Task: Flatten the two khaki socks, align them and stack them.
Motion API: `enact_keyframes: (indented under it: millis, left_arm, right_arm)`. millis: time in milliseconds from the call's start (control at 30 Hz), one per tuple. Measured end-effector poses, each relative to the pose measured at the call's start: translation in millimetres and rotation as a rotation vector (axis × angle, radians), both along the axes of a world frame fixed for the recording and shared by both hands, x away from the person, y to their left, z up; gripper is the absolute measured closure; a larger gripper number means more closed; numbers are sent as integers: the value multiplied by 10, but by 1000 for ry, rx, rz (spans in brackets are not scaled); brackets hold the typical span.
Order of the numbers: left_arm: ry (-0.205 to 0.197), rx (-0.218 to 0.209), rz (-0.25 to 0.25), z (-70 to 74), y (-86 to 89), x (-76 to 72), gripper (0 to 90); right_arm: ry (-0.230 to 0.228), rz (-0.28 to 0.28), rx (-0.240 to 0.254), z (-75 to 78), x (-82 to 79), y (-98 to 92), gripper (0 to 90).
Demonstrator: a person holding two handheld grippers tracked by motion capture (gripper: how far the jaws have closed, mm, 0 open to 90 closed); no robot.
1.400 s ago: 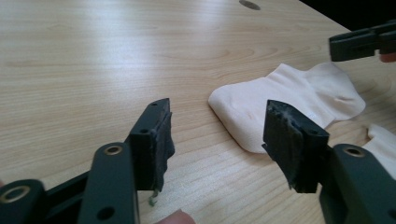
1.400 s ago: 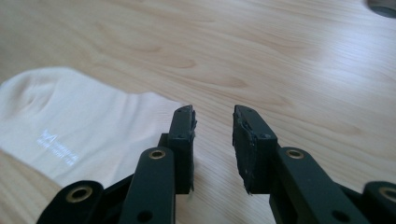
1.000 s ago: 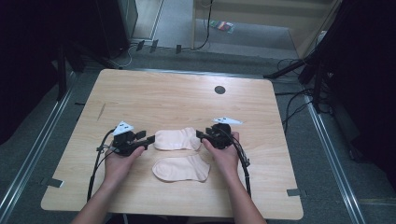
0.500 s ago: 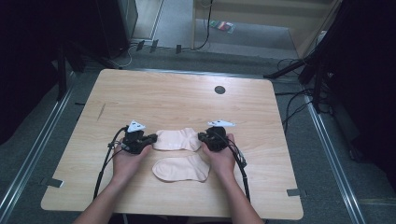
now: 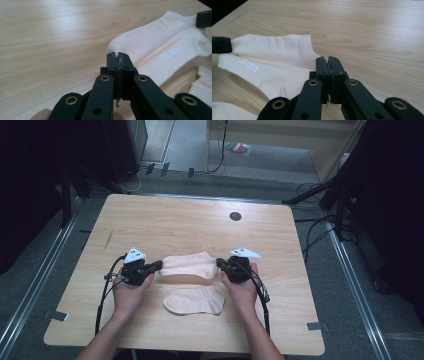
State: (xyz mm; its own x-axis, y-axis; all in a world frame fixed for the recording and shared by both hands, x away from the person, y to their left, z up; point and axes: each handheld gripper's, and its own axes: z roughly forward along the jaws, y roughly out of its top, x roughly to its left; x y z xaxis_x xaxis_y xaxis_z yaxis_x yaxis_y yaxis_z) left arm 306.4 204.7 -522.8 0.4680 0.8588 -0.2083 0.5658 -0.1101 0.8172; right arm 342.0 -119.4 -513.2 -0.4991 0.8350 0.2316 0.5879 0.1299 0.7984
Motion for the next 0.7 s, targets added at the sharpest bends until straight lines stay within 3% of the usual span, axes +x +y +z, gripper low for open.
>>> enact_keyframes:
  millis: [267, 567, 700]
  left_arm:
    - [-48, -13, -40, 139, 0, -264, 900]
    - [-54, -4, -87, 189, 2, -616, 900]
    - [-43, 23, -112, 155, -35, -734, 900]
  right_arm:
    - [-41, 13, 28, 162, -215, -83, 886]
    - [-37, 51, 25, 179, -524, -161, 886]
    - [-17, 70, 20, 149, -657, -207, 886]
